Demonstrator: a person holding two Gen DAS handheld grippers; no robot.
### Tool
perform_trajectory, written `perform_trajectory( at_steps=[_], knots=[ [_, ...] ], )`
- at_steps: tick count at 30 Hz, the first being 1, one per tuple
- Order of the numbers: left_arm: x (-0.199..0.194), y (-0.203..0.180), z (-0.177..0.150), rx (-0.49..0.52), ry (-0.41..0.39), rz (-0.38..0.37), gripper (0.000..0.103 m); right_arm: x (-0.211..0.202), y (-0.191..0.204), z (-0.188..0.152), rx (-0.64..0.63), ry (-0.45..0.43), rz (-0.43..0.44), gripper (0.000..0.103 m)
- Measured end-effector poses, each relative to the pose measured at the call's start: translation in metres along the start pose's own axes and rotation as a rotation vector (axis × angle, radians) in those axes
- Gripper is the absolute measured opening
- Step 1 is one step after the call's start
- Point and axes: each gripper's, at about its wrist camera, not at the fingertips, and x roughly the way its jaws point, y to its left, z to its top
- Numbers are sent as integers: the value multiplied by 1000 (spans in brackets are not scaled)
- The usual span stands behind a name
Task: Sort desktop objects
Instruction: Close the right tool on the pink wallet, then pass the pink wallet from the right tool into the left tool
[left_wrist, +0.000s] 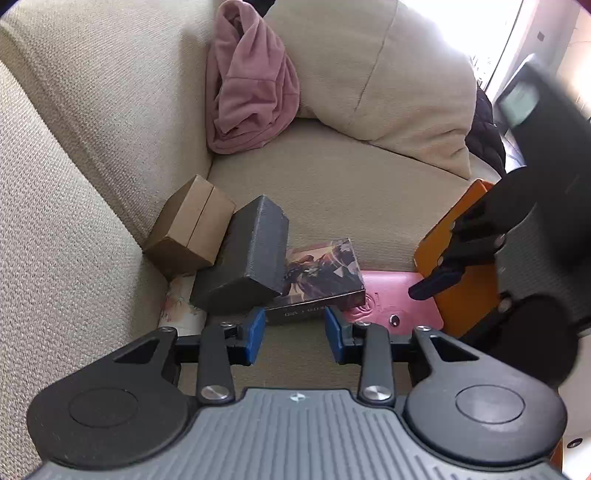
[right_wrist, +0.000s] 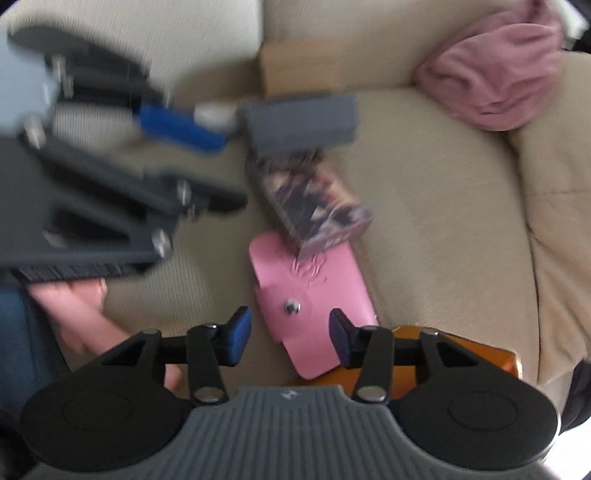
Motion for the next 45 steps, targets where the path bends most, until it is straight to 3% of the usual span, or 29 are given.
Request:
perform_trajectory(
  at_steps=[9, 11, 15, 19, 22, 24, 27, 31, 36, 40, 45],
  knots=[
    [2, -2, -5, -21, 9, -16, 41, 23, 11, 8, -149, 147, -106, 51],
    [1, -5, -5, -1, 4, -14, 42, 22, 14, 6, -165, 137, -115, 47],
    [-2, -6, -7, 2, -11, -9, 42, 6, 11, -5, -150, 71, -115, 24],
    [-4, 0, -6, -52, -20, 6, 42, -22, -9, -17, -48, -31, -84, 13],
    [-8, 2, -7, -67, -29, 8, 42, -47, -25, -20, 56, -133, 4, 10],
    [-11, 3, -8, -79, -31, 7, 42, -60, -29, -24, 124, -193, 76, 3],
    [-18, 5, -13, -125, -39, -7, 42, -76, -33, -24, 226, -259, 164, 2],
    [-26, 6, -20, -165, -46, -72, 42, -72, -31, -2, 375, -296, 197, 2],
    [-19, -9, -20, -160, -49, -119, 42, -60, -38, -9, 558, -296, 291, 3],
    [-18, -22, -22, -151, -60, -102, 42, -50, -37, -15, 648, -324, 298, 3],
    [-39, -17, -27, -217, -91, -86, 44, -53, -38, -18, 736, -394, 339, 2]
  ],
)
